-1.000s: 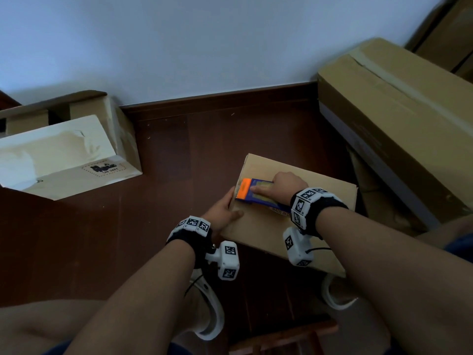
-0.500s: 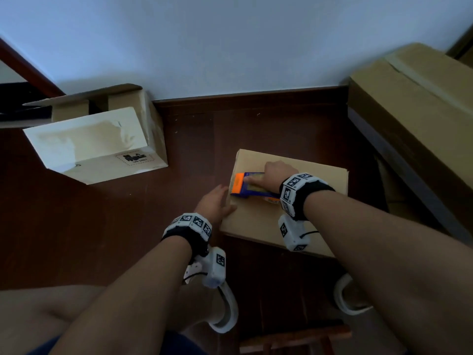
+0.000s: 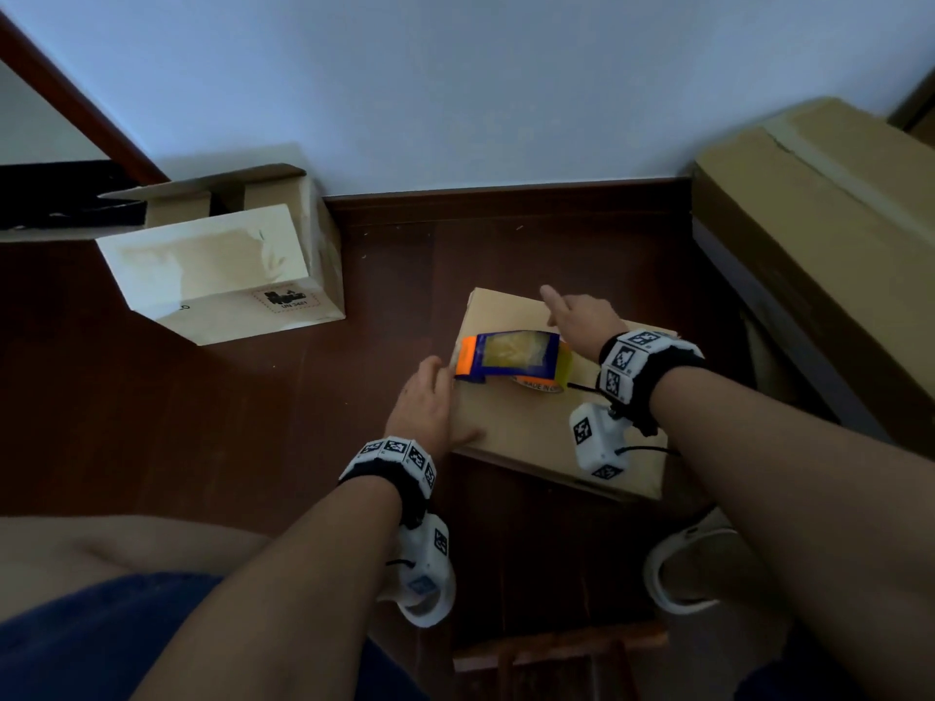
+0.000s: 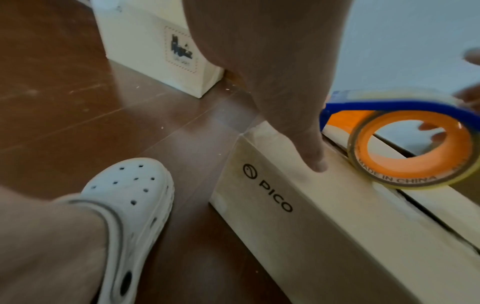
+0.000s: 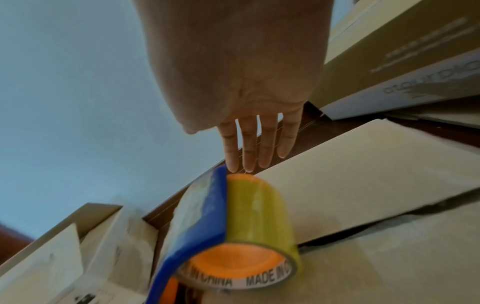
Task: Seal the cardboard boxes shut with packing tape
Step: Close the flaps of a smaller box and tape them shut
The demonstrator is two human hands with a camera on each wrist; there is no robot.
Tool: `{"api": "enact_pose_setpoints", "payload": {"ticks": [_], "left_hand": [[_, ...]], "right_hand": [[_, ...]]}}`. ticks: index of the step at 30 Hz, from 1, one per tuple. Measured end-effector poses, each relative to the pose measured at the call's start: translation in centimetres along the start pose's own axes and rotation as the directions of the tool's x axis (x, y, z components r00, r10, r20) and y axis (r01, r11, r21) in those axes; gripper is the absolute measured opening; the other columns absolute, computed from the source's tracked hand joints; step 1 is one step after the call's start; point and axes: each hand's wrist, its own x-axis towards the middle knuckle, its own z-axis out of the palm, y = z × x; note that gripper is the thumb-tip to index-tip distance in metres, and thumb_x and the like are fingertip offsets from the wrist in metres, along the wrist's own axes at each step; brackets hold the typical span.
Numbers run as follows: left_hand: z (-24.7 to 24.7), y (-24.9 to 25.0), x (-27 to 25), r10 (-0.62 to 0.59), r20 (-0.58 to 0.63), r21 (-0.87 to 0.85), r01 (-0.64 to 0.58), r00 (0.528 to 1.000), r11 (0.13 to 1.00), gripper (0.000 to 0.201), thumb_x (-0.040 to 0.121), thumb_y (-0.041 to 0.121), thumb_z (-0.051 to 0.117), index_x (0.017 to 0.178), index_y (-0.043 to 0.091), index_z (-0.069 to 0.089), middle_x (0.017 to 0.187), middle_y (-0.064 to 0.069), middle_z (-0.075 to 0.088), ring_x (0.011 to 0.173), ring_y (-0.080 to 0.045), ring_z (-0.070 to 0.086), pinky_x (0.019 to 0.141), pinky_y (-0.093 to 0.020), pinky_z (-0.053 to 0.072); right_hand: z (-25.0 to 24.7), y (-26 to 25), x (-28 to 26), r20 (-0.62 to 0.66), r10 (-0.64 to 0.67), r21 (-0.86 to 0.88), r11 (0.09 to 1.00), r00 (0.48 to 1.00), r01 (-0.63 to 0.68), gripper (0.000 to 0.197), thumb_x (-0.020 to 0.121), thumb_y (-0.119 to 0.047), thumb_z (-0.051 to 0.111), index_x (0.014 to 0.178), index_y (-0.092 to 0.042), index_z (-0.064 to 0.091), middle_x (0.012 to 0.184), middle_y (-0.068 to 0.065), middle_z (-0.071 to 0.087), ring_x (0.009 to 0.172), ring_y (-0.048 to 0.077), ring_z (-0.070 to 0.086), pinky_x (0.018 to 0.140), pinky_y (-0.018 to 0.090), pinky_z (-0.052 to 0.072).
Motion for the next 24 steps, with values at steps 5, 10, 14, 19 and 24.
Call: {"api": "enact_pose_setpoints", "payload": {"ticks": [5,10,14,19,24], "left_hand": [[-0.2,1.6,-1.0,0.24,0.09,0.127,-0.25,0.967,0.96,0.049,0.083,0.047,0.067,0.119,0.019,0.05,0.127,0.0,0.043,0.117,-0.019,0.044,0.096,-0.031,0.04],[0.3,2.9,-0.3,0.304,0.213,0.221,-0.349,0.928,0.911,0.063,0.083,0.035,0.068,0.137,0.022,0.039,0.145,0.0,0.032,0.136,-0.021,0.029,0.113,-0.038,0.028],[0.0,2.7,0.7,0.303,0.302,0.275,-0.387,0.904,0.88,0.062,0.084,0.043,0.065,0.136,0.02,0.039,0.144,-0.002,0.031,0.135,-0.023,0.03,0.112,-0.037,0.025],[0.2,0.9,1.5,0.245,0.093,0.252,-0.261,0.965,0.932,0.059,0.068,0.052,0.075,0.11,0.018,0.052,0.122,-0.004,0.049,0.114,-0.027,0.053,0.102,-0.042,0.035],[0.0,-0.5,2.0,-0.048,-0.003,0.204,0.047,0.999,0.978,0.118,0.062,0.065,0.076,0.151,0.013,0.02,0.158,-0.01,0.017,0.144,-0.026,0.022,0.116,-0.049,0.017]], "right_hand": [[-1.4,3.7,-0.4,-0.146,0.084,0.114,0.991,0.986,-0.067,0.064,0.103,-0.046,0.016,0.11,-0.004,0.064,0.114,0.017,0.064,0.108,0.035,0.056,0.094,0.04,0.042],[-0.2,7.9,-1.1,-0.13,0.163,-0.003,0.986,0.978,-0.165,0.036,0.099,-0.026,0.041,0.132,-0.015,0.05,0.142,0.013,0.038,0.128,0.036,0.036,0.104,0.042,0.032],[0.5,9.1,0.2,-0.032,0.124,-0.121,0.984,0.992,-0.128,0.054,0.091,-0.027,0.057,0.142,-0.024,0.039,0.155,0.004,0.02,0.139,0.033,0.021,0.112,0.042,0.024],[1.0,8.5,3.5,0.092,0.097,-0.253,0.965,0.991,-0.071,0.085,0.074,-0.052,0.069,0.143,-0.021,0.031,0.15,0.004,0.032,0.137,0.029,0.029,0.111,0.041,0.02],[1.4,8.6,3.7,0.099,0.101,-0.19,0.979,0.99,-0.081,0.1,0.072,-0.035,0.078,0.15,-0.019,0.018,0.156,0.007,0.02,0.142,0.034,0.018,0.116,0.041,0.017]]}}
